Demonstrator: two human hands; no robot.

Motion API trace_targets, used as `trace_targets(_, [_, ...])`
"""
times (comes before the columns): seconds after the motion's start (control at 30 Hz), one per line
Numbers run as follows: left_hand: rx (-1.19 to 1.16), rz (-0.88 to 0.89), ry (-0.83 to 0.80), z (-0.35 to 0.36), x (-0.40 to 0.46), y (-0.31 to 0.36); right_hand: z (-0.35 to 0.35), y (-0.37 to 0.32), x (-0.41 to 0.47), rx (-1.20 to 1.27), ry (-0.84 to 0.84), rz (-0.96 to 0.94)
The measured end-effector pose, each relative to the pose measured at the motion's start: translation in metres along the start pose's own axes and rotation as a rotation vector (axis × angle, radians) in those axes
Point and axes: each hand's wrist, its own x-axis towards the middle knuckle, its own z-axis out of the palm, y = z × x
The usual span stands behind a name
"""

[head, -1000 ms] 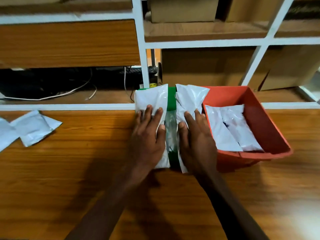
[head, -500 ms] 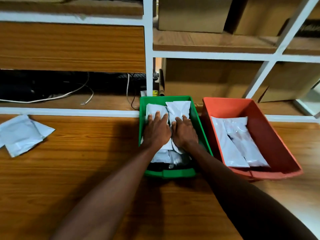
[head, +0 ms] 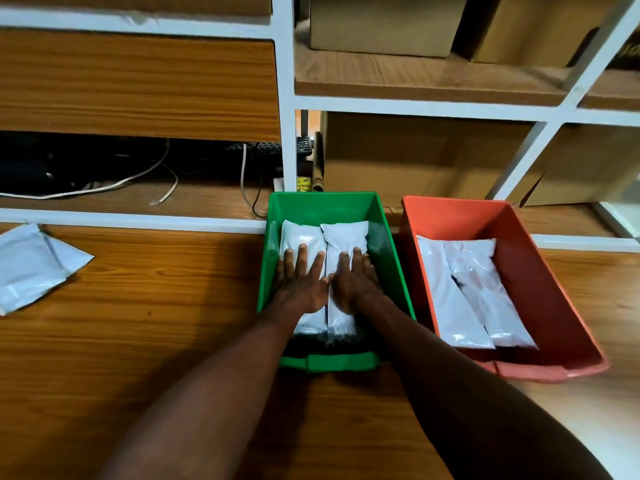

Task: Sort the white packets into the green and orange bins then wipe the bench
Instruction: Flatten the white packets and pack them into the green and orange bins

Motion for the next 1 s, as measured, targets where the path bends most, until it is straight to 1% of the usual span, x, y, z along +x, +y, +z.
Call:
trace_targets(0.13, [0.025, -0.026, -0.033, -0.001, 0.002, 0.001, 0.001, -0.001, 0.003, -0.029, -0.039, 0.014])
trace_targets(0.3, [-0.077, -0.005, -0.001, -0.013, -0.002, 0.005, -0.014, 0.000, 0.001, 0.121, -0.006, -0.027])
trace_targets(0.37, [-0.109, 0.009, 0.034, -0.021, -0.005, 0.007, -0.021, 0.001, -0.003, 0.154, 0.056, -0.060])
trace_targets(0.5, [-0.184, 0.041, 0.132, -0.035, -0.010, 0.010, -0.035, -0.001, -0.021, 0.266, 0.237, -0.103])
trace_targets(0.57, [-0.231, 0.067, 0.222, -0.042, -0.016, 0.011, -0.040, -0.002, -0.035, 0.308, 0.331, -0.129])
trace_targets(0.7, [-0.314, 0.157, 0.520, -0.054, -0.047, 0.012, -0.043, -0.003, -0.065, 0.374, 0.528, -0.201])
trace_targets(0.77, [-0.327, 0.194, 0.589, -0.059, -0.071, 0.008, -0.046, -0.006, -0.085, 0.394, 0.606, -0.217])
trace_targets(0.87, [-0.333, 0.235, 0.692, -0.056, -0.115, 0.000, -0.045, -0.013, -0.120, 0.337, 0.716, -0.260])
trace_targets(0.93, [-0.342, 0.257, 0.769, -0.050, -0.146, -0.004, -0.042, -0.017, -0.144, 0.292, 0.785, -0.312])
trace_targets(1.0, [-0.305, 0.263, 0.822, -0.041, -0.177, -0.008, -0.032, -0.020, -0.168, 0.268, 0.843, -0.380])
